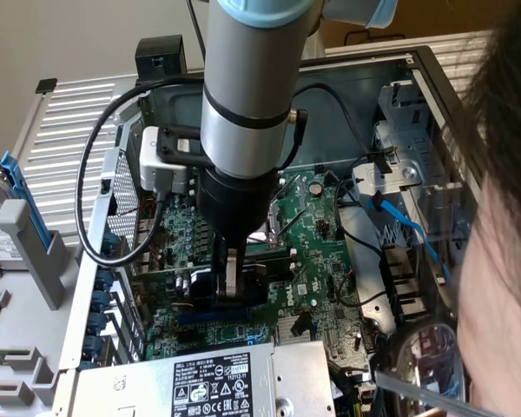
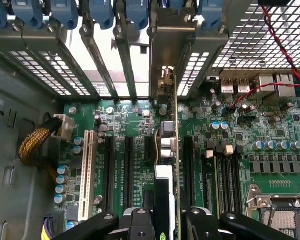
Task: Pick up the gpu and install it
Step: 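Insert the gpu into the slot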
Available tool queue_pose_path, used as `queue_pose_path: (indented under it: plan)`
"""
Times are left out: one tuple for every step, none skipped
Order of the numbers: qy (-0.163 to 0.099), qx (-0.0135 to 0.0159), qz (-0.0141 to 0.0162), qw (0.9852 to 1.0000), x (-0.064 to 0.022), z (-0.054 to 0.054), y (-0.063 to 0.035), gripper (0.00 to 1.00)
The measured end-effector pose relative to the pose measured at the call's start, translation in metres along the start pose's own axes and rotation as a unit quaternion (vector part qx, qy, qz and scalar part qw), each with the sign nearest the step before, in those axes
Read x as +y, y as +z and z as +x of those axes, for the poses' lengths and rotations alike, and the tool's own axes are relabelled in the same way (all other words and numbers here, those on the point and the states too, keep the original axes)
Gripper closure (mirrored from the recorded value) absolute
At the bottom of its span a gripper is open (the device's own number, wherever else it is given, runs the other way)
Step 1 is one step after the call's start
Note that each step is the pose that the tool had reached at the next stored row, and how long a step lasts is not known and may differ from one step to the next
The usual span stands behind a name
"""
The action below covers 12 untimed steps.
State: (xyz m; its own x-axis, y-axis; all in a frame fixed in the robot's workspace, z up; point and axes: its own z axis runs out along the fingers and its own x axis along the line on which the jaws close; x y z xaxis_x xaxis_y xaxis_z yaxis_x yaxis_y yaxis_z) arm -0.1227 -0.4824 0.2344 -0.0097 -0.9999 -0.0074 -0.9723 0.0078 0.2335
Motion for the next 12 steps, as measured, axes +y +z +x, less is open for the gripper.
queue_pose_path:
  plan:
    - [0.0, 0.0, 0.0001, 1.0, 0.0007, 0.0, 0.0004, 0.71]
    - [0.0, 0.0001, 0.0002, 1.0, 0.001, 0.0, 0.0008, 0.71]
    - [0.0, 0.0, 0.0006, 1.0, 0.0008, -0.0001, 0.0013, 0.71]
    - [0.0, 0.0, 0.0013, 1.0, 0.0007, 0.0, 0.0017, 0.71]
    - [0.0, 0.0, 0.0023, 1.0, 0.0007, 0.0, 0.0021, 0.71]
    - [0.0, 0.0001, 0.0029, 1.0, 0.0006, 0.0, 0.0024, 0.71]
    - [0.0, 0.0, 0.0036, 1.0, 0.0005, 0.0, 0.0028, 0.71]
    - [0.0, 0.0, 0.0044, 1.0, 0.0004, 0.0, 0.0033, 0.71]
    - [0.0, 0.0, 0.0054, 1.0, 0.0006, 0.0, 0.0039, 0.71]
    - [0.0, 0.0, 0.0061, 1.0, 0.0012, 0.0, 0.0047, 0.71]
    - [0.0, 0.0, 0.0067, 1.0, 0.0022, 0.0, 0.0055, 0.71]
    - [0.0, 0.0, 0.0068, 1.0, 0.0032, -0.0001, 0.006, 0.71]
